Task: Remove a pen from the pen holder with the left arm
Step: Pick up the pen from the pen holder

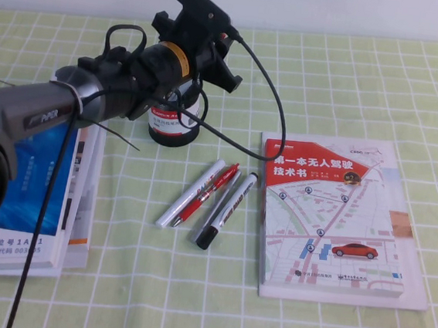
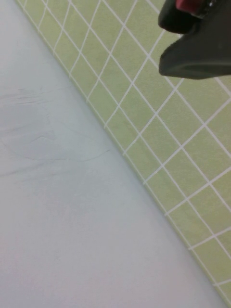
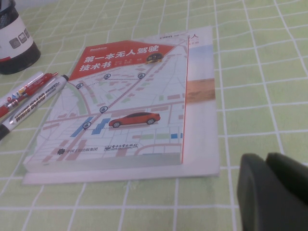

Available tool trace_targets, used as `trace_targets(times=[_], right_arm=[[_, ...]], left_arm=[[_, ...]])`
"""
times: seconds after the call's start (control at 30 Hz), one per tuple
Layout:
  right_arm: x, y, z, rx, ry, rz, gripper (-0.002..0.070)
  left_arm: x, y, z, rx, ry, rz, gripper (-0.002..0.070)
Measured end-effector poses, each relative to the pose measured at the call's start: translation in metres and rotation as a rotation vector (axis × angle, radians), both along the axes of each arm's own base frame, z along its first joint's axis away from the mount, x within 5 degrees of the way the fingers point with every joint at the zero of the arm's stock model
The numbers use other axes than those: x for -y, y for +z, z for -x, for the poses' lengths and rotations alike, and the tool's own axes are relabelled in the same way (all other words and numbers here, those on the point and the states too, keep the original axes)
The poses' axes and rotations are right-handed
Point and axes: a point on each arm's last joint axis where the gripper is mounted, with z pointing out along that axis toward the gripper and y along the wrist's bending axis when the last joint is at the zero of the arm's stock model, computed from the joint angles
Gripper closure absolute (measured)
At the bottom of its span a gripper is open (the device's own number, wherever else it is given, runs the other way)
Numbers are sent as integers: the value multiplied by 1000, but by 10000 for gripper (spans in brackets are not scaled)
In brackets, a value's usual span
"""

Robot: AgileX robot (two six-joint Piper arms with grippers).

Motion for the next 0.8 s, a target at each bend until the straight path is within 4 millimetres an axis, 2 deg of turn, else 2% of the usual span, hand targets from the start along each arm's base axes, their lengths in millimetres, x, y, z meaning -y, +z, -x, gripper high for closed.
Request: trace_targets(times=[0.13, 0.37, 0.8], right_arm=[[0, 0, 0, 0, 0, 0, 690], [0, 0, 0, 0, 0, 0, 690], [0, 0, 0, 0, 0, 0, 690]], left_arm=[[0, 0, 0, 0, 0, -2, 642], [-3, 6, 2, -13, 20, -26, 667], [-18, 60, 19, -39, 113, -26, 673]])
